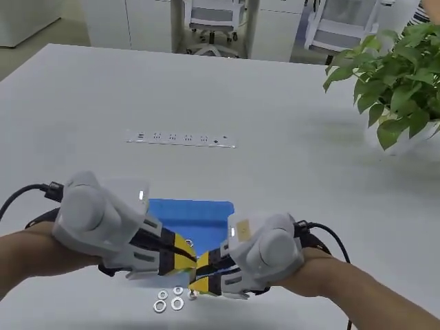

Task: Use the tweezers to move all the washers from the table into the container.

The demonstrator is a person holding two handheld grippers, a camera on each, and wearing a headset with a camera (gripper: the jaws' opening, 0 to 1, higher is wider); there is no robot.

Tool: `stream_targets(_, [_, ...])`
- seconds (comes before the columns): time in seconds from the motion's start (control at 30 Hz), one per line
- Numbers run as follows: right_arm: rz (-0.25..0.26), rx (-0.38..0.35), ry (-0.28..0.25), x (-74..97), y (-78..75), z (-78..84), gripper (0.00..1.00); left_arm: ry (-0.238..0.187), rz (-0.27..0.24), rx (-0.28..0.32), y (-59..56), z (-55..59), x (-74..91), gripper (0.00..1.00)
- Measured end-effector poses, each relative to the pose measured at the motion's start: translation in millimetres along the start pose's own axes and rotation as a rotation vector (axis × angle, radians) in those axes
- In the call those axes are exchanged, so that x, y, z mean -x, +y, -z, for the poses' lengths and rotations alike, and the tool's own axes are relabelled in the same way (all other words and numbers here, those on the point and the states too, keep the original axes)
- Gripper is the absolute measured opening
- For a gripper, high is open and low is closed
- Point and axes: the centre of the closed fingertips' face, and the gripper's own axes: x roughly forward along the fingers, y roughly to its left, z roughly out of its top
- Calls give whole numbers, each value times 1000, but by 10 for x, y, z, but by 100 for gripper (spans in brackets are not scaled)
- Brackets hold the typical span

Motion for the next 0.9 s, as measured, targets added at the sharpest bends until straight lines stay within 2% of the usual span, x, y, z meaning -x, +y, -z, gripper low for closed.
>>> stream_targets(0.57, [4, -21, -3, 23, 23, -28, 9, -10, -1, 14, -43, -12, 22, 6])
stream_targets(0.73, [5, -14, -13, 80, 16, -110, 9, -15, -1, 23, -73, -18, 57, 12])
stream_targets(0.83, [-2, -5, -11, 113, 19, -154, 9, -41, -4, 60, -84, -53, 96, 22])
stream_targets(0.9, [-12, 7, -13, 139, 30, -199, 9, -47, -10, 52, -95, -45, 133, 25])
